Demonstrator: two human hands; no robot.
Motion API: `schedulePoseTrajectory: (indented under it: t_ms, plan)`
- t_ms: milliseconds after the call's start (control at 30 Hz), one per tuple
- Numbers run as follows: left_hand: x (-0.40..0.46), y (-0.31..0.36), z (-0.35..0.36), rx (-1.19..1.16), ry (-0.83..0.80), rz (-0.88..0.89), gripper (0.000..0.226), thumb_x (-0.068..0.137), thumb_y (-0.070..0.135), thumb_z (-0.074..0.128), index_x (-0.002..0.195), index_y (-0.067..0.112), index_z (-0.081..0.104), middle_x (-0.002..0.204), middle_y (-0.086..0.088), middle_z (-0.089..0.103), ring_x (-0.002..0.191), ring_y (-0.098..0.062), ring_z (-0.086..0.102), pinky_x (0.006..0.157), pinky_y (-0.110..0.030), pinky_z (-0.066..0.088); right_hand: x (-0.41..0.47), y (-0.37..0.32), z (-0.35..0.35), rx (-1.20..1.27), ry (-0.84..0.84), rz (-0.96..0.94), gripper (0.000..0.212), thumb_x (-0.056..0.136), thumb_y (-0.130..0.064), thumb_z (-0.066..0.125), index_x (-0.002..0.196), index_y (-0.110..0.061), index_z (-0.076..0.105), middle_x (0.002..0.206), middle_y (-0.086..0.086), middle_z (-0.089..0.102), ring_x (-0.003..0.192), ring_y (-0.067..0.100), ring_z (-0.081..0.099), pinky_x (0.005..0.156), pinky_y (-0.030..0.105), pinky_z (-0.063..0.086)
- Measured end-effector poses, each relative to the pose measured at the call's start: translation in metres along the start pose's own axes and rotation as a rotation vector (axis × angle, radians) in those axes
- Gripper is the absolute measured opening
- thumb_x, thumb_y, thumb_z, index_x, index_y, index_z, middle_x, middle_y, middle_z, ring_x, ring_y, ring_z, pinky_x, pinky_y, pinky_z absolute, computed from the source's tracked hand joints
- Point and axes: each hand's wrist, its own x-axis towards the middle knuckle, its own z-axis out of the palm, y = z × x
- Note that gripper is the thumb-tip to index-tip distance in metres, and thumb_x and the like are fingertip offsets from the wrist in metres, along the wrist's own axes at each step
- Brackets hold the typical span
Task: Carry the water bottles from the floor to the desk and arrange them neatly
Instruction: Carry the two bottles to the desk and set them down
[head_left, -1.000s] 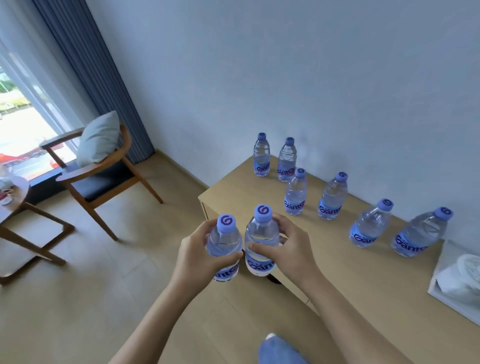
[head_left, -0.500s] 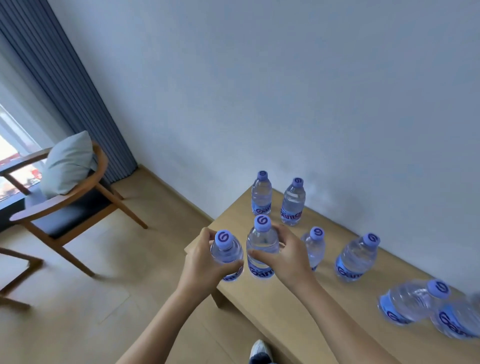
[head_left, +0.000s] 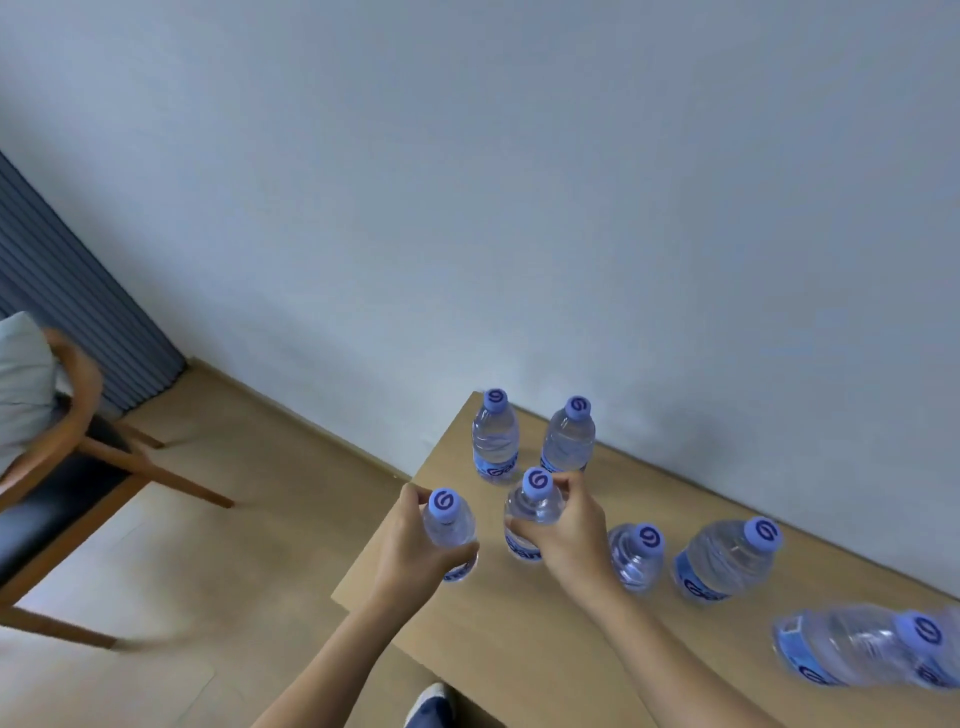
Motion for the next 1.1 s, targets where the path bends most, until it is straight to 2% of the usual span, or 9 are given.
schedulePoseTrajectory:
  t_ms: [100,267,500,633,700,767,867,933,1100]
  plan:
    - [0.011,0.001,0.001,-0.001,-0.095,0.03,0.053,0.057,0.024,0.087,0.093,0.025,0.048,0.091,0.0,0.065,0.08,-0.019,0.065,0.067,-0.038,0.055,0.003,0.003,0.005,0.002,0.066,0.032,0.054,0.063,-0.013,0.09,0.099,-0.027,0.052,0.099,-0.008,0.067,0.089,-0.002,0.062,0.068,0.008,0.042]
    - [0.026,0.002,-0.002,0.007,-0.221,0.072,0.051,0.062,0.026,0.085,0.098,0.028,0.049,0.092,0.004,0.065,0.08,-0.015,0.066,0.062,-0.03,0.054,0.004,0.008,0.015,-0.002,0.165,0.088,0.057,0.061,-0.006,0.09,0.092,-0.03,0.048,0.094,-0.009,0.066,0.084,-0.014,0.059,0.067,0.002,0.041]
    - [0.044,-0.011,-0.003,-0.044,-0.315,0.115,0.05,0.063,0.014,0.086,0.098,0.018,0.05,0.095,-0.002,0.067,0.078,-0.006,0.066,0.058,-0.013,0.048,-0.005,0.018,0.028,-0.031,0.214,0.158,0.062,0.061,-0.008,0.092,0.089,-0.031,0.042,0.096,-0.015,0.059,0.089,-0.023,0.052,0.071,0.0,0.039]
    - [0.053,-0.02,-0.004,-0.03,-0.336,0.147,0.052,0.059,0.021,0.086,0.094,0.024,0.048,0.093,-0.002,0.064,0.078,-0.008,0.066,0.056,-0.014,0.048,-0.007,0.016,0.031,-0.051,0.231,0.168,0.062,0.064,-0.007,0.09,0.091,-0.033,0.04,0.098,-0.016,0.057,0.088,-0.014,0.056,0.069,-0.001,0.038]
    - [0.057,-0.023,-0.005,0.009,-0.343,0.2,0.055,0.057,0.025,0.088,0.094,0.028,0.047,0.092,0.005,0.059,0.079,-0.004,0.062,0.057,-0.015,0.048,-0.008,0.016,0.033,-0.051,0.237,0.179,0.062,0.066,-0.006,0.088,0.096,-0.033,0.041,0.1,-0.014,0.056,0.091,-0.006,0.057,0.071,0.0,0.039]
    - [0.059,-0.027,-0.005,0.017,-0.363,0.258,0.059,0.058,0.021,0.09,0.097,0.028,0.046,0.095,0.007,0.054,0.084,0.001,0.058,0.059,-0.009,0.045,-0.012,0.014,0.034,-0.045,0.236,0.184,0.067,0.067,-0.005,0.087,0.114,-0.028,0.044,0.11,-0.009,0.058,0.099,0.007,0.058,0.081,0.005,0.041]
    - [0.063,-0.035,-0.004,0.043,-0.374,0.32,0.062,0.058,0.018,0.091,0.098,0.03,0.046,0.097,0.007,0.053,0.089,0.007,0.055,0.063,-0.004,0.043,-0.022,0.011,0.035,-0.091,0.231,0.186,0.088,0.07,-0.009,0.086,0.141,-0.01,0.035,0.133,0.002,0.051,0.122,0.016,0.049,0.101,0.023,0.038]
    - [0.067,-0.036,-0.006,0.062,-0.396,0.339,0.064,0.057,0.02,0.092,0.099,0.033,0.046,0.099,0.008,0.054,0.09,0.006,0.055,0.066,-0.005,0.044,-0.03,0.008,0.036,-0.125,0.25,0.177,0.092,0.073,-0.015,0.085,0.147,-0.011,0.03,0.141,0.002,0.046,0.129,0.013,0.043,0.1,0.016,0.03]
    - [0.067,-0.01,-0.016,0.105,-0.432,0.358,0.076,0.059,0.036,0.091,0.119,0.033,0.044,0.115,0.01,0.055,0.102,-0.011,0.056,0.083,-0.03,0.05,-0.052,-0.005,0.03,-0.145,0.293,0.143,0.092,0.079,-0.021,0.081,0.152,-0.015,0.024,0.153,0.003,0.037,0.142,0.014,0.032,0.1,0.015,0.024]
